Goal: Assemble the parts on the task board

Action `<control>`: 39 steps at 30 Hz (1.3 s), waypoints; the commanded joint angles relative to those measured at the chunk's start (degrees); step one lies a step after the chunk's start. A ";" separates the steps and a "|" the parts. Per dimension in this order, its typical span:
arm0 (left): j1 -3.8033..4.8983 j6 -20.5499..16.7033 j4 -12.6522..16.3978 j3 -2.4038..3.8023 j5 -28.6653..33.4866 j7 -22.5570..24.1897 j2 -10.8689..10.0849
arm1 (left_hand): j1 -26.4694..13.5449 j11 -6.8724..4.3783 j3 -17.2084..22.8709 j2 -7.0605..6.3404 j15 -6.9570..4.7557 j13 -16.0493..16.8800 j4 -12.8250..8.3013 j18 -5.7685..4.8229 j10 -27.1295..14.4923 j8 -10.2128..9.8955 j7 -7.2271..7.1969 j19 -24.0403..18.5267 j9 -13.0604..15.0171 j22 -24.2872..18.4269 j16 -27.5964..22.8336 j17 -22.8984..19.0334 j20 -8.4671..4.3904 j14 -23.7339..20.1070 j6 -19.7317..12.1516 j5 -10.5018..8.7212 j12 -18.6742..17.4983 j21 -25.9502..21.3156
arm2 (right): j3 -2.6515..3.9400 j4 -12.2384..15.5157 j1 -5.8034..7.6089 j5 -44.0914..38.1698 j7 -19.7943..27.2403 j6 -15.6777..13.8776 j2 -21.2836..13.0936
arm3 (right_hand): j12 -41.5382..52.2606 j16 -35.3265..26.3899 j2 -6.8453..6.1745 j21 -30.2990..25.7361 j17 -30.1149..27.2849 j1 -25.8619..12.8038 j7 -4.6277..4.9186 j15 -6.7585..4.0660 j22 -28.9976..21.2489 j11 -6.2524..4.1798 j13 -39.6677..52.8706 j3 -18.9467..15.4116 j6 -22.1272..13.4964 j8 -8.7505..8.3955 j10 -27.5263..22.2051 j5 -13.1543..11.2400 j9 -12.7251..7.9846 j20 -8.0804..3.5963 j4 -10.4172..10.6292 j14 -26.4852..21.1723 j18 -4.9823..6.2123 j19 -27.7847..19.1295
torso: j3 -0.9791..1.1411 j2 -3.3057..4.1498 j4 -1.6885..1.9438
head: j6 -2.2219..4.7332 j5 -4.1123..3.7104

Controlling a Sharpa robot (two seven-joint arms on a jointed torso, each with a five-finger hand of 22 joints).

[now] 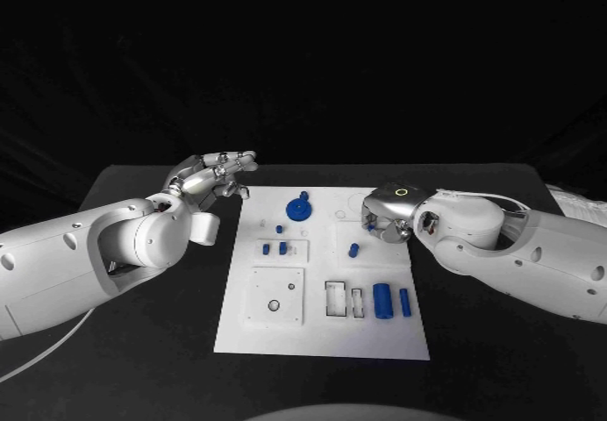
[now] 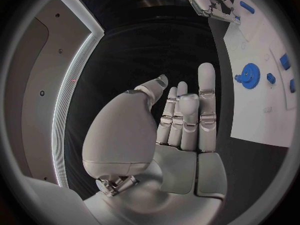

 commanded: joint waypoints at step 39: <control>0.01 0.07 0.18 0.02 0.23 -1.21 -0.26 | 0.60 0.53 -1.02 0.88 0.78 0.26 -0.63 1.03 -2.76 0.53 0.96 -0.03 -0.08 -0.65 -0.12 -1.53 0.60 -1.00 -1.77 0.39 1.56 -1.10 | -0.01 3.26 -0.93 -0.61 -0.90 -4.59 -2.20 | -0.89 0.71 0.94 0.98 0.26 0.47 0.33 -0.34 0.84 -0.52 -0.43 4.27 0.68 -0.61 1.93 0.23 -0.05 -0.32 -3.22 2.96 0.38 0.51 | -0.05 -0.06 0.00 | -0.33 -0.44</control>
